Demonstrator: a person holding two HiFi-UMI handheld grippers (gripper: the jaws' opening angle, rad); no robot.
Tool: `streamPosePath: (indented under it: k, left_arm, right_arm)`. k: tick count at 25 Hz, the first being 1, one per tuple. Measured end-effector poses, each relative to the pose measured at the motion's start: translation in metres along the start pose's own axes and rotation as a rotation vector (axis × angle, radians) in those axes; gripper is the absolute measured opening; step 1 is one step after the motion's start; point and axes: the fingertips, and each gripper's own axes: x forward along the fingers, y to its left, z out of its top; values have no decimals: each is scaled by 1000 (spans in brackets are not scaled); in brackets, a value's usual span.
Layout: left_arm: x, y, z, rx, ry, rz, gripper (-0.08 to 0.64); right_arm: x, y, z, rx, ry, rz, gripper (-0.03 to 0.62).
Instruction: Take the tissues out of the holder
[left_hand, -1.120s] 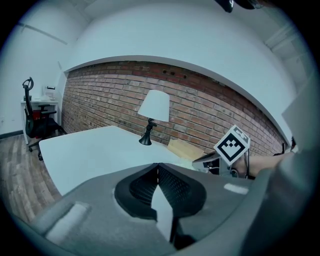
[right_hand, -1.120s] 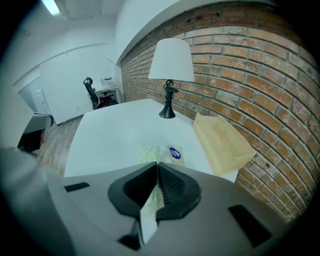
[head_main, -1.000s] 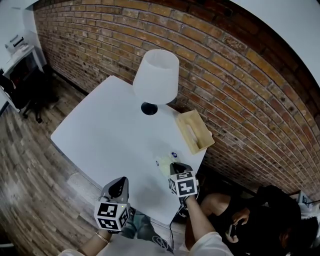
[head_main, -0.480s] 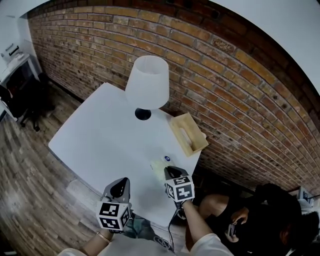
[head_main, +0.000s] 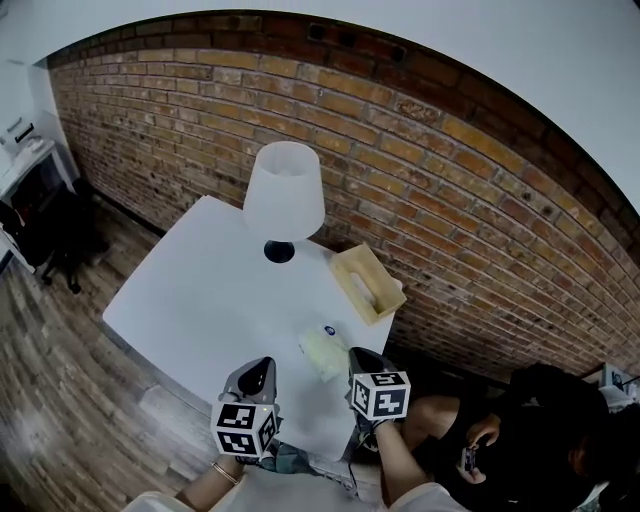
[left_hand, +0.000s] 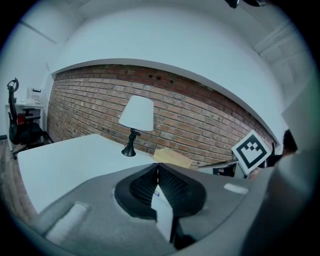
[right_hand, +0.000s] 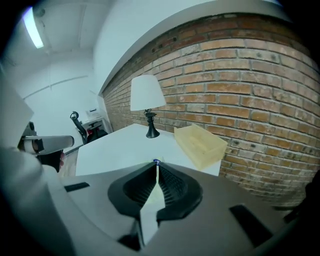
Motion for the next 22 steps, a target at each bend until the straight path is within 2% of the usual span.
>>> streamPosePath:
  k: [4,10,22]
  left_arm:
    - [7,-8,10,24,-17,-30,9]
    - [18,-24,13,39,-28,-68,9]
    - [19,-36,15,93,-8,-102,9]
  right_arm:
    - [-29,-7,-1,75,-63,-63,15]
    - [-67,-22,-9,137,-132,-146,8]
    - [-80,-22,-16,181,-146,-196,6]
